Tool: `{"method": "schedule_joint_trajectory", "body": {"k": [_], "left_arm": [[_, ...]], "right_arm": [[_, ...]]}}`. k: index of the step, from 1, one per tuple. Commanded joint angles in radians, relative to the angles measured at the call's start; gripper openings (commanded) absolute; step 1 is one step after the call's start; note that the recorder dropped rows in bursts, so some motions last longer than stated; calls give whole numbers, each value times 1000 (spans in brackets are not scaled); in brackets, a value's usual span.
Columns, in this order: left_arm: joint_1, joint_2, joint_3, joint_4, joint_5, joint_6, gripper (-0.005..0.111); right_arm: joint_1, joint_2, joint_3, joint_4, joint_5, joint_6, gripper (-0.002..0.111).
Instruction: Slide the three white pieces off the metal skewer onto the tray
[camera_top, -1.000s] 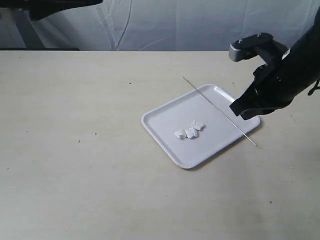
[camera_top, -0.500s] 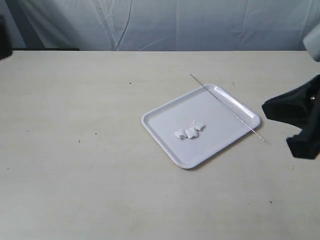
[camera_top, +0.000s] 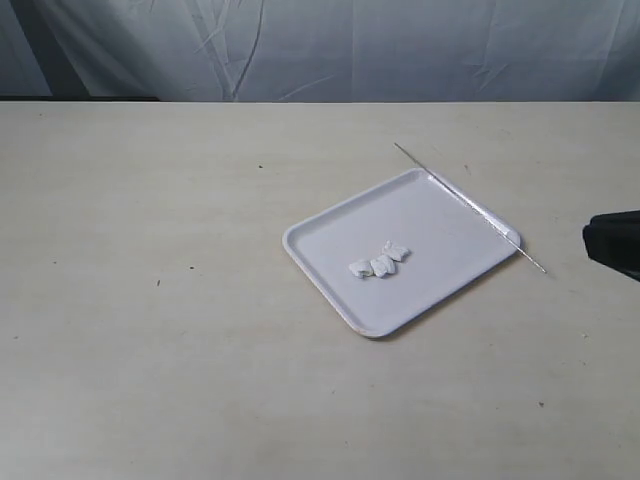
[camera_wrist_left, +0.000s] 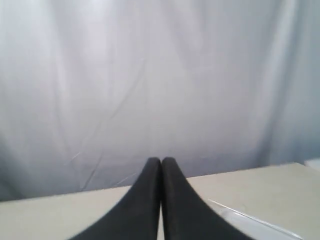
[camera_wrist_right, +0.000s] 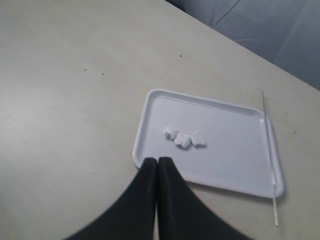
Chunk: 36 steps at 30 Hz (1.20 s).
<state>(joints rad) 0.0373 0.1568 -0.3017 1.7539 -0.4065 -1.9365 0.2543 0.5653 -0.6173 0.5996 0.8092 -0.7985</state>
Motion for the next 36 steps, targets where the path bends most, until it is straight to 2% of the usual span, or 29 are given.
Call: {"method": "schedule_joint_trajectory", "body": {"k": [1,7,11,15,19,21,26,29,32,36], "left_arm": [[2,-7,116,-10,195,-80,0],[2,-7,222,-10,159,-66,0],[2,-7,247,-10,179,48,0],[2,-7,274,-85,240,159,0],[2,-7,302,-123,283,169,0],[2,-7,302,-214,281,145,0],[2,-7,302,-132,288,168,0],[2,-7,302,-49,299,168,0],[2,-7,302,-32,320,168,0],[22,-157,302,-10,389,167,0]], "right_arm": [[-10,-14,5,87,26,0,-1],[-29,-14,5,-78,-26,14,-1],[-65,-19,14,-188,-52,49,-1],[-104,-73,95,-233,-110,98,-1],[-136,-146,208,-306,-274,104,-1],[-146,-184,276,-361,-395,235,-1],[-184,-235,409,-556,-651,680,-1],[-195,-265,470,-600,-685,723,-1],[-195,-287,527,-600,-685,725,-1],[-195,-332,611,-600,-692,732,-1]]}}
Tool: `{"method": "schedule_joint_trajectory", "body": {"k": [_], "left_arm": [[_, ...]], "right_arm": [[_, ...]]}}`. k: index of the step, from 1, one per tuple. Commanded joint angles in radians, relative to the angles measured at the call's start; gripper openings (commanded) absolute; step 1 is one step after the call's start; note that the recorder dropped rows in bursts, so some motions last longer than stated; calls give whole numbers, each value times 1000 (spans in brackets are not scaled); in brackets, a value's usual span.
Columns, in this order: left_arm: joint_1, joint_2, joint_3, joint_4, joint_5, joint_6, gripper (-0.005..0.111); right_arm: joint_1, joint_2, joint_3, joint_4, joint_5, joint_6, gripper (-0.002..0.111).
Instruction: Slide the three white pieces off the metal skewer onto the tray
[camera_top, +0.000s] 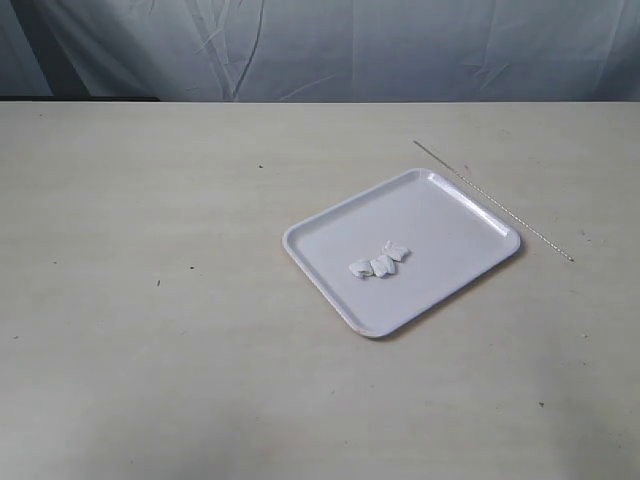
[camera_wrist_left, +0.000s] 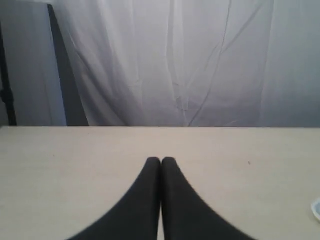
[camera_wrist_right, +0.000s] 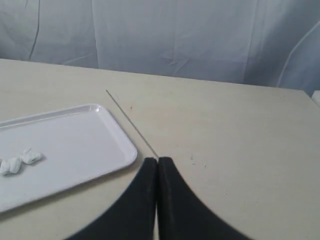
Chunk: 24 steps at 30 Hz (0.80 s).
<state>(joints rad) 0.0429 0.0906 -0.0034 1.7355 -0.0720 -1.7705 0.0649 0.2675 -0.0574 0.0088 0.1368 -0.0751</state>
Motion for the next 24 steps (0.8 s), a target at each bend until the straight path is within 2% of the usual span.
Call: {"method": "schedule_joint_trajectory", "body": {"k": [1,9,14,19,22,24], "left_arm": [[17,-91,3,9,72,2,0],[17,-91,3,9,66,2,0],[17,-91,3,9,44,2,0],[17,-91,3,9,-12,10,0],[17,-91,3,-3,-19,115,0],[17,-91,3,-101,-5,210,0]], "right_arm": [[-6,-44,57,-9,-25,26,-1],[-6,-98,57,-9,-5,105,-1],[-6,-151,57,-9,136,103,-1],[-6,-221,57,-9,150,113,-1],[-6,-251,57,-9,162,124,-1],[-6,-265,57,-9,162,145,-1]]}}
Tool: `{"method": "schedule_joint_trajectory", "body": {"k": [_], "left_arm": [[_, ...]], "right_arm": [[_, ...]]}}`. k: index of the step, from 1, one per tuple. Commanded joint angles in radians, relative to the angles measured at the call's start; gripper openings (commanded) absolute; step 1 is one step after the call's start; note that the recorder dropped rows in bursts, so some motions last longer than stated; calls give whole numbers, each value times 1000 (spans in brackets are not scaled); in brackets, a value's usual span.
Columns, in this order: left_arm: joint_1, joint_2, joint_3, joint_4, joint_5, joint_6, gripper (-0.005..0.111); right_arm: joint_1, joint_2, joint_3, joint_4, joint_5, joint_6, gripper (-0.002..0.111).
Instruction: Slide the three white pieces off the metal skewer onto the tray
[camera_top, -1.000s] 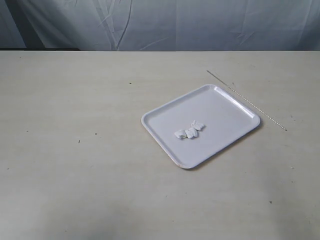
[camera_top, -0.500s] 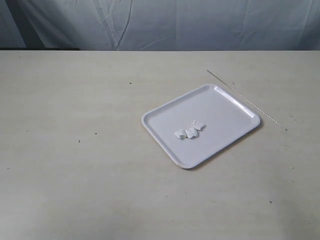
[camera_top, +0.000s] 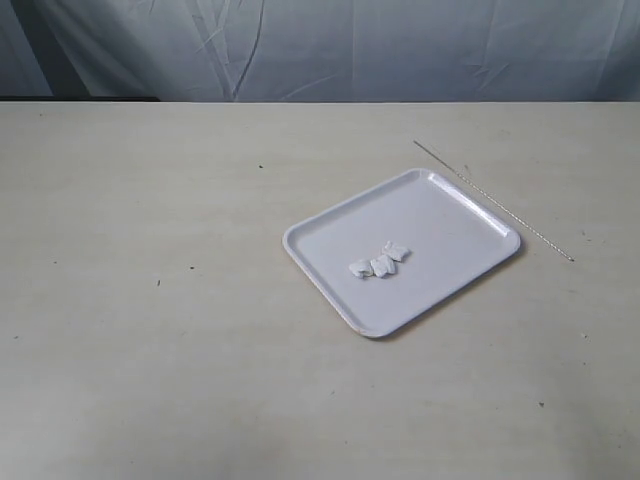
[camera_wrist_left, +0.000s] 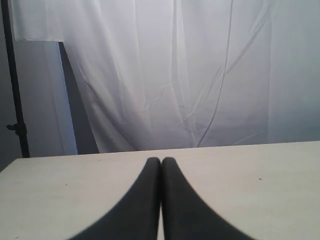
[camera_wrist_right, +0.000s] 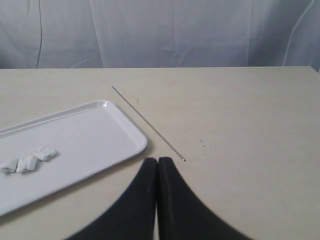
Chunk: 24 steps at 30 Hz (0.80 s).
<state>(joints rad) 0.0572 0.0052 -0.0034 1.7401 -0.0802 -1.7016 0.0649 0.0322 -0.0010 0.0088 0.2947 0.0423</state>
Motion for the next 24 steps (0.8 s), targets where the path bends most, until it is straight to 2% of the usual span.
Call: {"method": "schedule_joint_trajectory", "body": {"k": [1,3,9,10,14,16,18,24], "left_arm": [[3,-5,3,-184,16,206,0],[3,-5,3,-369,32,371,0],[3,-5,3,-1182,113,1097,0],[3,-5,3,-1302,138,1241,0],[3,-5,3,-1695,297,1569,0],[3,-5,3,-1753,357,1670,0],[3,-5,3,-1753,355,1725,0],[3,-5,3,-1753,355,1731,0]], "right_arm": [[-6,-32,1,-9,4,36,-1],[-11,-32,1,-9,7,48,-1],[-56,-32,1,-9,9,41,-1],[-64,-32,1,-9,9,39,-1],[-77,-32,1,-9,9,39,-1],[-77,-32,1,-9,9,39,-1],[-77,-32,1,-9,9,39,-1],[-76,-32,1,-9,9,47,-1]]}}
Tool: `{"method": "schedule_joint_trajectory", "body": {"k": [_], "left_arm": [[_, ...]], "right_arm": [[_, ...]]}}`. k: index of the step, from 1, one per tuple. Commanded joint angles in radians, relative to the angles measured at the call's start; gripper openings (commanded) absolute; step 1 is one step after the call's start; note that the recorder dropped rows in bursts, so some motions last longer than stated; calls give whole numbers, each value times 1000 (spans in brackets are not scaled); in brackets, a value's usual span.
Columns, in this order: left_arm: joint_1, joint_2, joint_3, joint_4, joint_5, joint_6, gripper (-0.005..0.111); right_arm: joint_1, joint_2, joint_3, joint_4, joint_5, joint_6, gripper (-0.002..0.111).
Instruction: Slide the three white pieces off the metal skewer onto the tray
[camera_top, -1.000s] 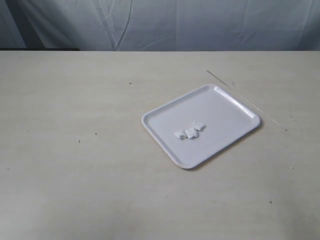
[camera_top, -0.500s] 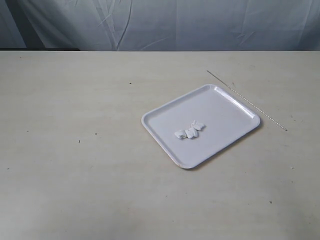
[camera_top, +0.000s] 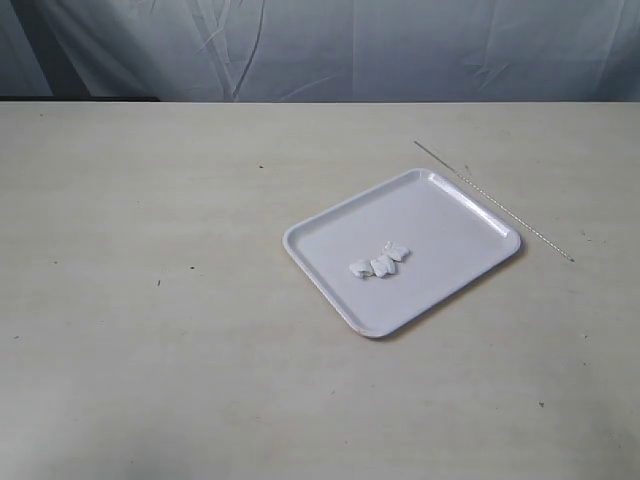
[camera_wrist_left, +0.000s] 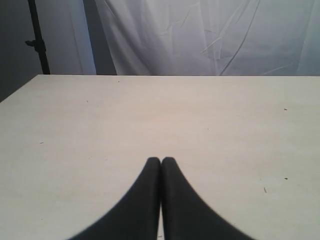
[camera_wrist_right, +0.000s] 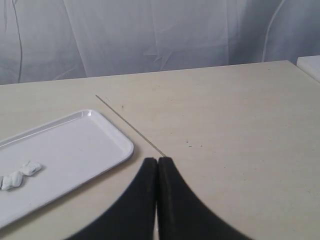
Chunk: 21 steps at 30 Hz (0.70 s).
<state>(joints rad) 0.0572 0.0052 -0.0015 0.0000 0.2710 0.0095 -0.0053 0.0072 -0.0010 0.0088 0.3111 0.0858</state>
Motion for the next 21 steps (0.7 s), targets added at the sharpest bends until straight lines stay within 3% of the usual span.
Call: {"method": "schedule_joint_trajectory", "body": {"k": [1,21], "left_arm": [[3,-5,2,-13,4,20,0],[3,-5,2,-11,-6,17,0]], "right_arm": [[-6,-7,1,-9,-8,3,-1],[-6,-7,1,-22,-10,35,-1]]}}
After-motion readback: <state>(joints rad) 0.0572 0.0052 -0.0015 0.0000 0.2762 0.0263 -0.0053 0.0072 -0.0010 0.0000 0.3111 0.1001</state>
